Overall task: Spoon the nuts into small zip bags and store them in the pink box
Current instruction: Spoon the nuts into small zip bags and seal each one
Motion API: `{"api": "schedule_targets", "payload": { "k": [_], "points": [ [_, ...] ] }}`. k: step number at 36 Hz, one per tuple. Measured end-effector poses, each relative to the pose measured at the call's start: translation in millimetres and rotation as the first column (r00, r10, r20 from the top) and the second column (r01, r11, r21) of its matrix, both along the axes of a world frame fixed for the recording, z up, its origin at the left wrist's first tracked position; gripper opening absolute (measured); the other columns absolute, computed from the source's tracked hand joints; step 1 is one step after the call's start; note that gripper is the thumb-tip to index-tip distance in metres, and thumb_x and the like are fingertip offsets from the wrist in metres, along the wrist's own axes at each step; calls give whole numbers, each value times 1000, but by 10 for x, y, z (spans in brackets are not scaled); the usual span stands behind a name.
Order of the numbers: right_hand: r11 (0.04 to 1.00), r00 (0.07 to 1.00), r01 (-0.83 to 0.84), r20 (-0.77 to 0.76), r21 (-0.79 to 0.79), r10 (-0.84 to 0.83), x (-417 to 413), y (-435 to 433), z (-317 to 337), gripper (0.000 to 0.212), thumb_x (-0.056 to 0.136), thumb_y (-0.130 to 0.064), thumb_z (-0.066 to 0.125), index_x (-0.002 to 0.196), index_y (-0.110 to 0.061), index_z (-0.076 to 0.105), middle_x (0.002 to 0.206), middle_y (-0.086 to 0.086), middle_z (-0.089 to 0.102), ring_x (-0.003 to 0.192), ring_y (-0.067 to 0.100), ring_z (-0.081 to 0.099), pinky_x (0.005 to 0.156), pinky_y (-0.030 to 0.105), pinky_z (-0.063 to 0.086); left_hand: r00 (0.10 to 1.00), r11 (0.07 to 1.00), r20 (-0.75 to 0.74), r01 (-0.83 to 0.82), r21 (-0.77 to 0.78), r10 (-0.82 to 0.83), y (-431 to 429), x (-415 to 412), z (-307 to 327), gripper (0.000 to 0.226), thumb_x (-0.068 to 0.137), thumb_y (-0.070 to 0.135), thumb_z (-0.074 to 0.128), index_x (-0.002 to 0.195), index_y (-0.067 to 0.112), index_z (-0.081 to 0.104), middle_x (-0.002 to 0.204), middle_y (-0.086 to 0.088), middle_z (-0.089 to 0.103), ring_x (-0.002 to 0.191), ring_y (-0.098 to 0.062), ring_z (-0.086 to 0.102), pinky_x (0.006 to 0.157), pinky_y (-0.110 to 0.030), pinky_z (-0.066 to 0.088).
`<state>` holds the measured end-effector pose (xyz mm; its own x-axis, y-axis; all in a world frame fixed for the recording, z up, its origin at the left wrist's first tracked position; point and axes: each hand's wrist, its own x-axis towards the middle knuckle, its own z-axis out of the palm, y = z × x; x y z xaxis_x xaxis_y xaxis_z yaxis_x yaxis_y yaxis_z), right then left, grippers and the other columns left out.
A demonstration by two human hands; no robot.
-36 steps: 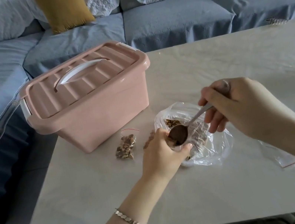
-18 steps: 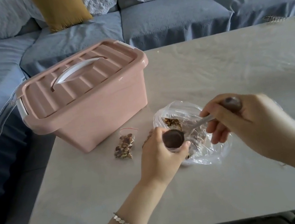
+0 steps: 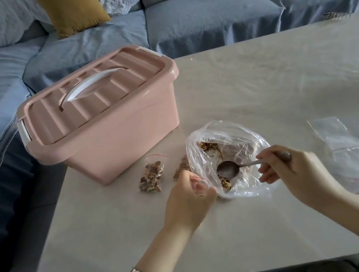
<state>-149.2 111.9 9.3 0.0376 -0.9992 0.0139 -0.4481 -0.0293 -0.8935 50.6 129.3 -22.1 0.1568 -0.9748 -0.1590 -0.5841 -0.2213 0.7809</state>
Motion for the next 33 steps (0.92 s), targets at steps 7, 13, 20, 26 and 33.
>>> {"api": "schedule_targets", "payload": {
  "k": [7,13,20,26,33],
  "points": [
    [952,935,72,313,298,-168,99,7,-145,24,96,-10,44,81,-2,61,68,20,64,52,21,67,51,23,55,1000,1000,-18,14,-13,-14,-61,-66,-45,24,74,26,70,76,27,46,78,14,56,71,7,53,57,-4,38],
    [875,790,105,495,473,-362,74,33,-182,24,97,-12,45,84,3,60,62,17,65,51,22,67,49,23,55,998,998,-58,-36,-45,34,-42,-72,-58,23,74,26,71,77,27,48,80,14,60,74,7,57,63,-3,38],
    [820,654,82,590,567,-473,-150,7,-137,26,97,-17,44,84,-1,59,55,10,67,49,15,66,47,18,53,991,984,-77,-117,-135,107,6,86,52,22,73,26,73,83,22,54,82,13,64,78,4,59,71,-14,44],
    [859,661,91,614,504,-430,-310,-24,24,27,97,-18,42,86,-2,60,55,8,67,49,13,66,47,18,53,990,949,-87,-130,-288,109,-35,94,262,22,73,19,73,82,18,53,77,15,62,77,7,58,72,-14,46],
    [934,770,118,563,338,-301,-321,-78,443,28,98,-18,41,83,-3,59,53,9,65,46,15,64,45,18,51,999,976,-46,-13,-215,3,-76,-44,274,23,76,28,70,88,20,52,78,15,60,77,2,55,69,-17,45]
  ]
}}
